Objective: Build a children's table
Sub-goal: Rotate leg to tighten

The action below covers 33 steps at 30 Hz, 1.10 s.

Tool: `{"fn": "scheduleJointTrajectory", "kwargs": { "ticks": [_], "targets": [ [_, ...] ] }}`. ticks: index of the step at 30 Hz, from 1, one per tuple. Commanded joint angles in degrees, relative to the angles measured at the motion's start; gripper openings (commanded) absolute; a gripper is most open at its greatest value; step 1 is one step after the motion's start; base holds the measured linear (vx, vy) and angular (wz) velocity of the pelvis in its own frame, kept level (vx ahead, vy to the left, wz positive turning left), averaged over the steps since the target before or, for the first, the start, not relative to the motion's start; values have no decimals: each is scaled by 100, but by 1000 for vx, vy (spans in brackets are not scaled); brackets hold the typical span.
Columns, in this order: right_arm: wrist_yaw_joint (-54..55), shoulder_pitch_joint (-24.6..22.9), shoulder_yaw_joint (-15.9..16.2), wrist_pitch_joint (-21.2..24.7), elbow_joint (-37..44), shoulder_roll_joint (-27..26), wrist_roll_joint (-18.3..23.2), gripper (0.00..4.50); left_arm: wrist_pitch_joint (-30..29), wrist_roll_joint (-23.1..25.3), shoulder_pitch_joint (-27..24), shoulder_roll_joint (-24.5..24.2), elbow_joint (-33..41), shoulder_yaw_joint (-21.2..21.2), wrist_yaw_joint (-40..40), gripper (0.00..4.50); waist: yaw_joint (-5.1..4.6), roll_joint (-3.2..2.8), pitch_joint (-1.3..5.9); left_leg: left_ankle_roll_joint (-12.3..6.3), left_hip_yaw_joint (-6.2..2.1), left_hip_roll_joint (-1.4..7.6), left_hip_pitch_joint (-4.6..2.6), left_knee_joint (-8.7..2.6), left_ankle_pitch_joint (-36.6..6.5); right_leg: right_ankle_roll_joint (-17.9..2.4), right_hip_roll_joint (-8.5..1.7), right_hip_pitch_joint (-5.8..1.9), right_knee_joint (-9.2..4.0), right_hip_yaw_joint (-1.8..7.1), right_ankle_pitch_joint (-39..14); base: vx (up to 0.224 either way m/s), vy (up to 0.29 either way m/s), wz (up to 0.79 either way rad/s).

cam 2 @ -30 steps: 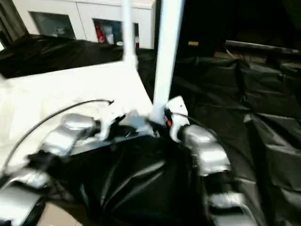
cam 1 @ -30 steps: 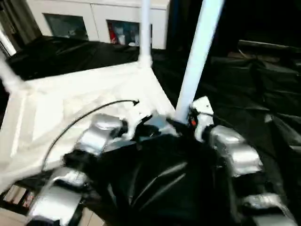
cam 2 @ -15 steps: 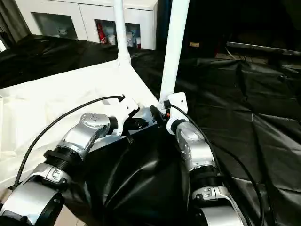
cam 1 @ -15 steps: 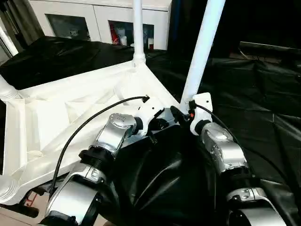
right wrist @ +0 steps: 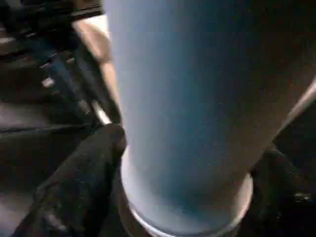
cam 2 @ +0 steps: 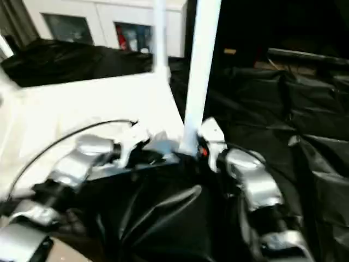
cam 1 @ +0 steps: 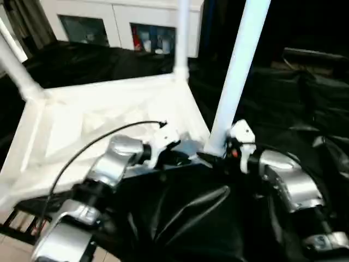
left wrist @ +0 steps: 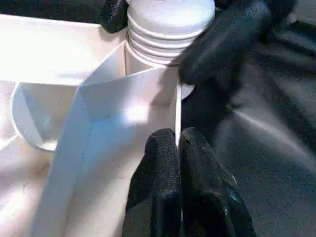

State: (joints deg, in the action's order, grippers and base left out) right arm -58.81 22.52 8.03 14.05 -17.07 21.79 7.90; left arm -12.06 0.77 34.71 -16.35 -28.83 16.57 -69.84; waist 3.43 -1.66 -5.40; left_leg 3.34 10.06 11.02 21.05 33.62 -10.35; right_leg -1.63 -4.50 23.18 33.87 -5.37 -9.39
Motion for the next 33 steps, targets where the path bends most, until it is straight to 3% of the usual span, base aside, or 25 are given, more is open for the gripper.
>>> {"fn": "scheduleJointTrajectory", "kwargs": {
  "ticks": [1,9,13,15,18,21,26,29,33],
  "targets": [
    [-394,-1,353,67,237,1,127,328,147,-242,35,42,264,198,-471,0,-6,49,397,-462,-63,249,-41,-412,-1246,-1187,-418,-302,-454,331,-1786,0,0,0],
    [-430,-84,402,254,423,-70,261,276,85,-289,-10,-145,325,203,-609,0,-8,60,421,-463,-54,235,-28,-390,-1017,-1273,-418,-316,-415,333,-1468,0,0,0],
    [-17,-169,344,390,416,-353,228,272,62,-215,30,8,219,107,-270,0,-15,52,403,-390,-59,233,-43,-403,-1152,-1194,-424,-294,-449,328,-1794,0,0,0],
    [1012,-91,158,441,41,-786,-1,272,-103,-137,183,257,9,-47,349,0,-48,56,376,-266,-69,221,-41,-421,-1330,-1096,-424,-279,-486,323,-2135,0,0,0],
    [1694,-22,12,465,-218,-1091,-135,272,-234,-56,313,442,-163,-138,828,0,-107,51,364,-108,-90,204,-73,-434,-1549,-933,-427,-250,-543,311,-2566,0,0,0],
    [2898,198,-348,576,-665,-1641,-246,272,-359,143,591,801,-579,-282,1784,0,-154,40,367,-63,-101,186,-83,-431,-1638,-895,-428,-240,-566,308,-2631,0,0,0],
    [3324,452,-420,515,-1023,-1956,-275,272,-451,146,770,1137,-795,-406,2372,0,-145,38,405,-166,-79,184,-59,-417,-1364,-1021,-408,-275,-512,324,-1991,0,0,0],
    [3216,558,-440,476,-1028,-2149,-195,342,-384,133,730,1260,-729,-342,2266,0,-127,48,435,-298,-65,183,-35,-392,-1090,-1136,-421,-312,-462,333,-1556,0,0,0],
    [3005,563,-184,288,-941,-2006,-417,363,-242,86,611,1123,-618,-227,1881,0,-129,43,432,-361,-64,187,-22,-394,-1010,-1206,-420,-325,-442,324,-1448,0,0,0]
  ]
}}
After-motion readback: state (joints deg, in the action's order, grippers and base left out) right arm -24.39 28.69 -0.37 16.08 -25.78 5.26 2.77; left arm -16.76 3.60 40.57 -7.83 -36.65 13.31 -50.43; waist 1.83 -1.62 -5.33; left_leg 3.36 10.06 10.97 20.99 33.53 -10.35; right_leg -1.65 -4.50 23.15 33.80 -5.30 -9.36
